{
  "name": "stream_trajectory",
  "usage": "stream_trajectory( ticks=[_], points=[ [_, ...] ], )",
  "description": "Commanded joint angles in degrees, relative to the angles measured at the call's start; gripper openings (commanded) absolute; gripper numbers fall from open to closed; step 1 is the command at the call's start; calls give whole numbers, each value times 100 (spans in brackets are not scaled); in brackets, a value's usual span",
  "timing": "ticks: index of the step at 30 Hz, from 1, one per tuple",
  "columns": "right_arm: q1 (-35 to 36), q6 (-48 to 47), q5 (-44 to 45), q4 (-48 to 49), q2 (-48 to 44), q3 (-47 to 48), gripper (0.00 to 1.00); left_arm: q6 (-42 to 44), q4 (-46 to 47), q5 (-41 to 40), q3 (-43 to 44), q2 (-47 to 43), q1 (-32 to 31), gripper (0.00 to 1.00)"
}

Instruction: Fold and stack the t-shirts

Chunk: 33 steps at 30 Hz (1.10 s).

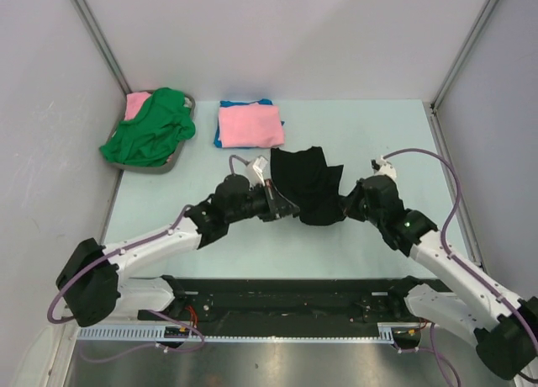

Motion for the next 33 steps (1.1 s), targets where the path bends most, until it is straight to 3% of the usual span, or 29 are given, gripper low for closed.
stream_trajectory(
  ticks=[1, 7, 12, 29, 30, 31, 32, 33],
  points=[
    [-805, -337, -613, 1067, 538, 317, 0, 409, -358, 161, 388, 355, 609, 0],
    [-1666, -382, -1597, 1964, 1935, 791, 0, 401, -17, 557, 688, 1093, 1312, 0],
    [-1870, -311, -2204, 2535, 2955, 1300, 0, 313, 256, 768, 917, 1831, 1866, 0],
    [-2283, 5, -2477, 3257, 5670, 2873, 0, 498, -288, 1260, 3561, 4625, 2939, 0],
    [-2301, 14, -2486, 3283, 5811, 2970, 1, 506, -393, 1278, 3702, 4759, 2965, 15],
    [-2309, 5, -2495, 3283, 5935, 3067, 15, 506, -472, 1226, 3973, 4890, 3026, 35],
    [-2310, -12, -2452, 3301, 6136, 3155, 46, 489, -542, 1225, 4080, 5083, 3070, 53],
    [-2318, -38, -2416, 3344, 6190, 3286, 62, 445, -543, 1208, 4151, 5129, 3106, 99]
  ],
)
